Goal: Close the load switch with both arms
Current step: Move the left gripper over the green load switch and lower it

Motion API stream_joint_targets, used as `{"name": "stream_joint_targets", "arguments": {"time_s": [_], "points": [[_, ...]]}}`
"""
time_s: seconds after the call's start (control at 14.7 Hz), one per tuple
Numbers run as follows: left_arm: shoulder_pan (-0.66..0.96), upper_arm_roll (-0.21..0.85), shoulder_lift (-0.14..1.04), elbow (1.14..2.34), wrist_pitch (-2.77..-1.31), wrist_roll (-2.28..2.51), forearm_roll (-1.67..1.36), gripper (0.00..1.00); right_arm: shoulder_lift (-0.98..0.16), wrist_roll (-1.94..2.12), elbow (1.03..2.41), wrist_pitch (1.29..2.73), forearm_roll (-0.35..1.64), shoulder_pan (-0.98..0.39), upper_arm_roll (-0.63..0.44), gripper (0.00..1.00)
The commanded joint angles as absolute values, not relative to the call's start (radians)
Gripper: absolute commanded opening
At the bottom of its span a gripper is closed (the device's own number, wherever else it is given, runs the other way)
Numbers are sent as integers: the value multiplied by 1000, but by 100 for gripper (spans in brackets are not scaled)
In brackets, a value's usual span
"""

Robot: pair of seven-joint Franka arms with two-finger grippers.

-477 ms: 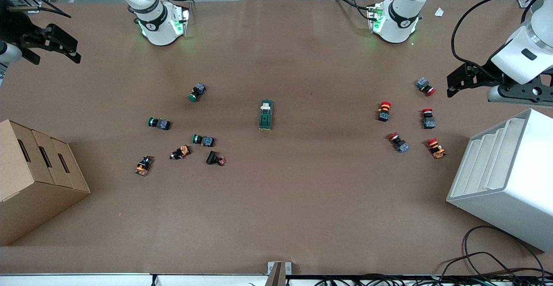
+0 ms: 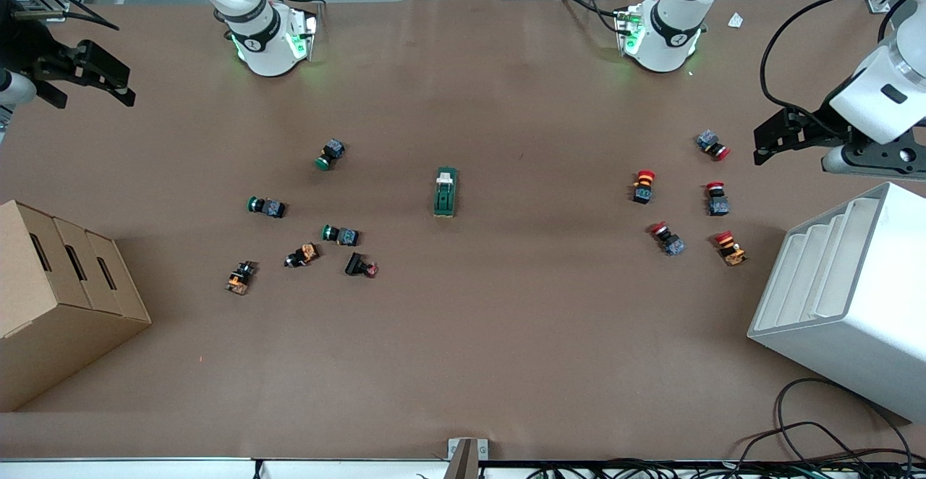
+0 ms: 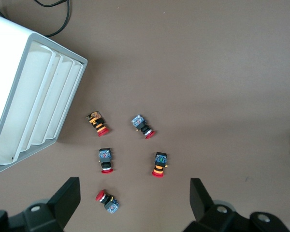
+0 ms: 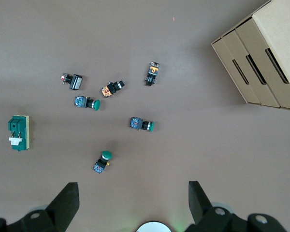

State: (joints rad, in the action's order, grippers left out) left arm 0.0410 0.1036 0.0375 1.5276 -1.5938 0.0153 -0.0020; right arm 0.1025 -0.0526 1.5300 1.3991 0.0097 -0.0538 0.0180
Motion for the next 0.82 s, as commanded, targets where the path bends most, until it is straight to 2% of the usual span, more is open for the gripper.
{"name": "stream_joint_targets", "arguments": {"time_s": [0.0,0.2,0.75], "points": [[98,133,69,1505,-1595,21,15,100,137,-58,1568,1414,18,-57,15,100],[219,181,135,1506,-1675,218,15,100,137,-58,1568,1414,17,-54,14,100],[602,186,311,1557,-1920,879,67,100,135,-74,1569,1402,21,-34,8,100]]}}
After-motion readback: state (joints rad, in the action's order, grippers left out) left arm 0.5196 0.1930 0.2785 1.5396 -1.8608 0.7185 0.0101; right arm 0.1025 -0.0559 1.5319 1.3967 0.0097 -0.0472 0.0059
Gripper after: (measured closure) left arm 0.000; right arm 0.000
